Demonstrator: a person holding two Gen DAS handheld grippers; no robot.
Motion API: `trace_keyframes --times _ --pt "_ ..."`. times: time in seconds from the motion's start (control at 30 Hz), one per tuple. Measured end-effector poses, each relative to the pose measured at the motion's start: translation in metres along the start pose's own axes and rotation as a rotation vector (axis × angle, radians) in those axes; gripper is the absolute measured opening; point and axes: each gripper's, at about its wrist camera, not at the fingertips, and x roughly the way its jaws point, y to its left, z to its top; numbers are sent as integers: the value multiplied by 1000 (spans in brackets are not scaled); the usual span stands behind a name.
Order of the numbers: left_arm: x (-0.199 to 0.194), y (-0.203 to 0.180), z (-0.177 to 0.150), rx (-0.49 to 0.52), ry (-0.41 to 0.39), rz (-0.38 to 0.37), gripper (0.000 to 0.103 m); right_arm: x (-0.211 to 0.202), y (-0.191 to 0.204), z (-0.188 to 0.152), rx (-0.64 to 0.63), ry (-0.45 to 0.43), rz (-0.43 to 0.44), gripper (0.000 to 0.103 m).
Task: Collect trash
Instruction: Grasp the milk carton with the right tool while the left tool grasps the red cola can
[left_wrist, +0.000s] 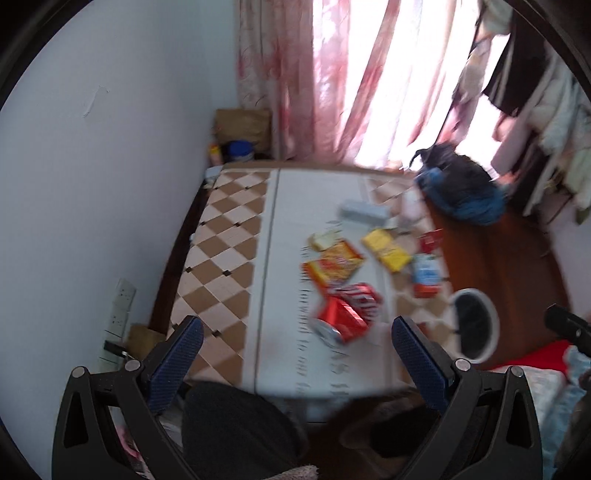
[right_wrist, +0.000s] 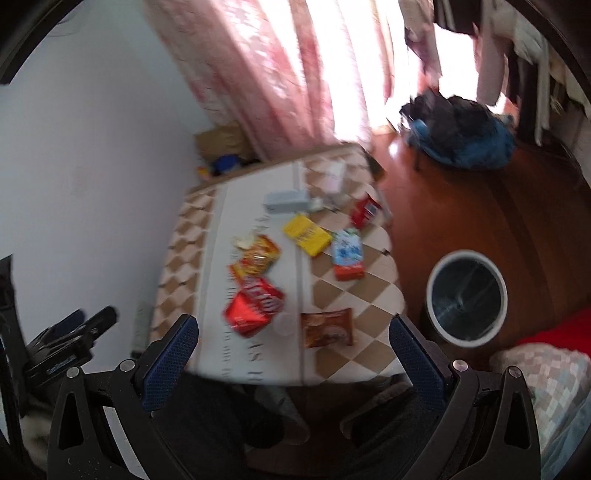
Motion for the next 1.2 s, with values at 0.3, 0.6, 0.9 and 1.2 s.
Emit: trace_keyframes --times 0.3,0.6,0.9,1.2 --pt "141 -18 22 123 158 103 103 178 -46 49 89 217 -153 103" --pt "233 -20 39 166 307 180 103 292 -56 77 43 346 -242 66" --pt "208 -64 30 403 283 59 103 266 -76 48 -1 311 -170 54" --pt "223 -118 -19 698 385 -12 103 246 -88 21 -34 318 -196 54"
